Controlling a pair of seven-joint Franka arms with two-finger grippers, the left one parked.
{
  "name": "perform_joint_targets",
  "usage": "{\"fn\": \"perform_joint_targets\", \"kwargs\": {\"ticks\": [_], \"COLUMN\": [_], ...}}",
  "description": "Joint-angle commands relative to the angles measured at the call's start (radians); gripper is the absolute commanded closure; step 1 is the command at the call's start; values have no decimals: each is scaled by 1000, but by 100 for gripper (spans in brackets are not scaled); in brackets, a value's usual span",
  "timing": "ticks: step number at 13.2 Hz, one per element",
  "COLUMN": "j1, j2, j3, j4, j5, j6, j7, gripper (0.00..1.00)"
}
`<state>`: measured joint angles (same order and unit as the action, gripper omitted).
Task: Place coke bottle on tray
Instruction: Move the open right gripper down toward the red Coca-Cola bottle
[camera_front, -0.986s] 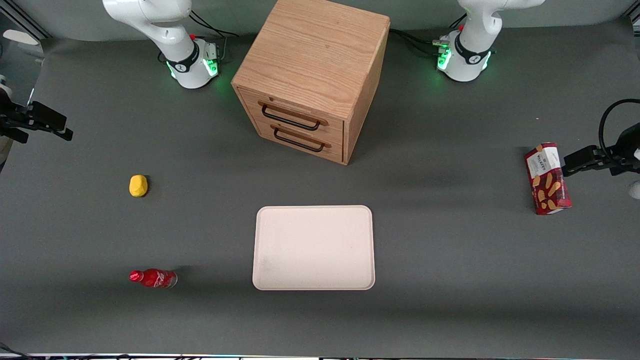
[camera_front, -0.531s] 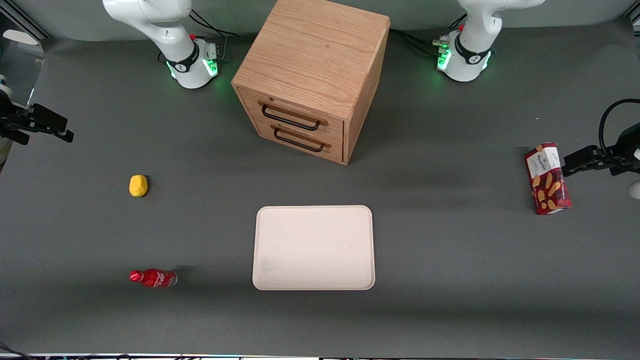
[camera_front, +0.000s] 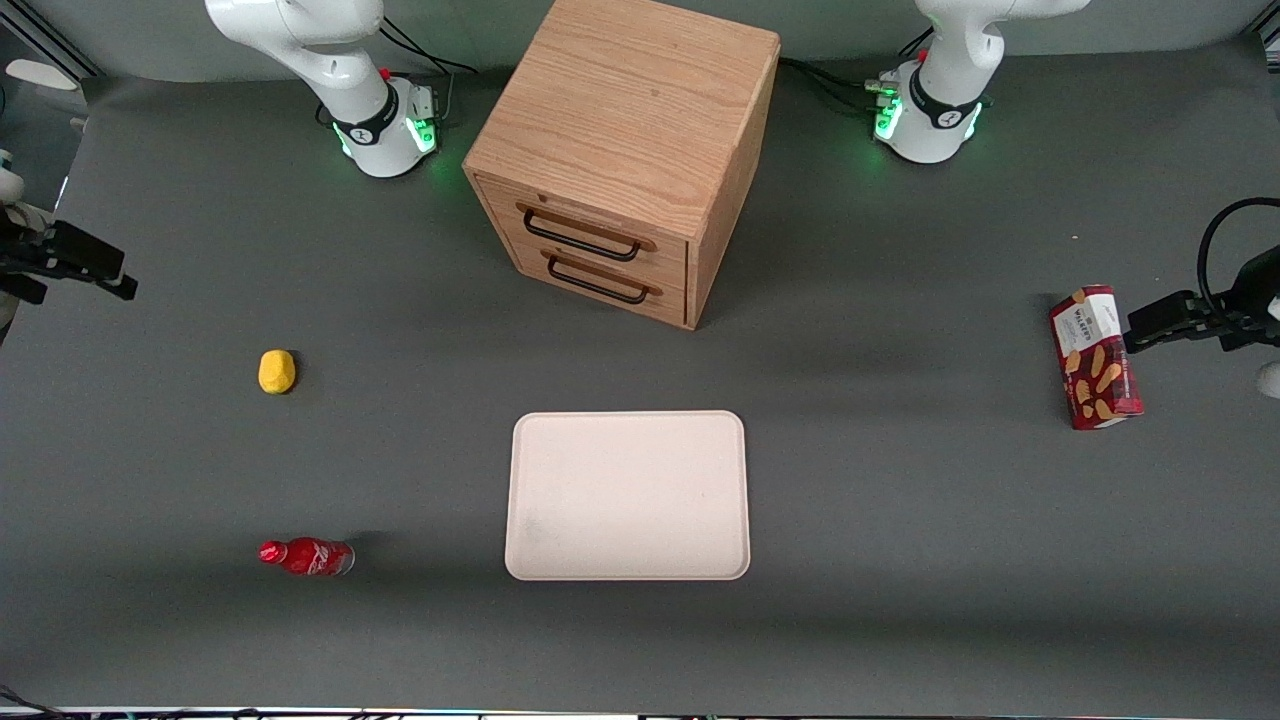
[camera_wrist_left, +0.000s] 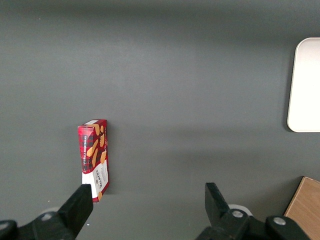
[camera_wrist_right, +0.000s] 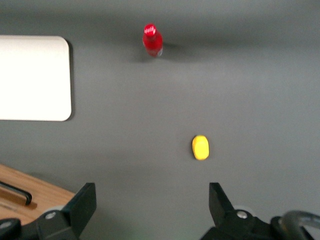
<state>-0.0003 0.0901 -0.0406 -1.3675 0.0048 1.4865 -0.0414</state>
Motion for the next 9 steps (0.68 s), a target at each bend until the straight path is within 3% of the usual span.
{"fn": "perform_joint_targets", "kwargs": {"ticks": [1, 4, 9], "j1": [6, 9, 2], "j2": [198, 379, 533], "j3": [-7, 10, 16], "j4": [236, 421, 535], "j5": [17, 15, 11], "j6": [-26, -25, 81], "j7": [15, 12, -61], "gripper": [0, 0, 0]}}
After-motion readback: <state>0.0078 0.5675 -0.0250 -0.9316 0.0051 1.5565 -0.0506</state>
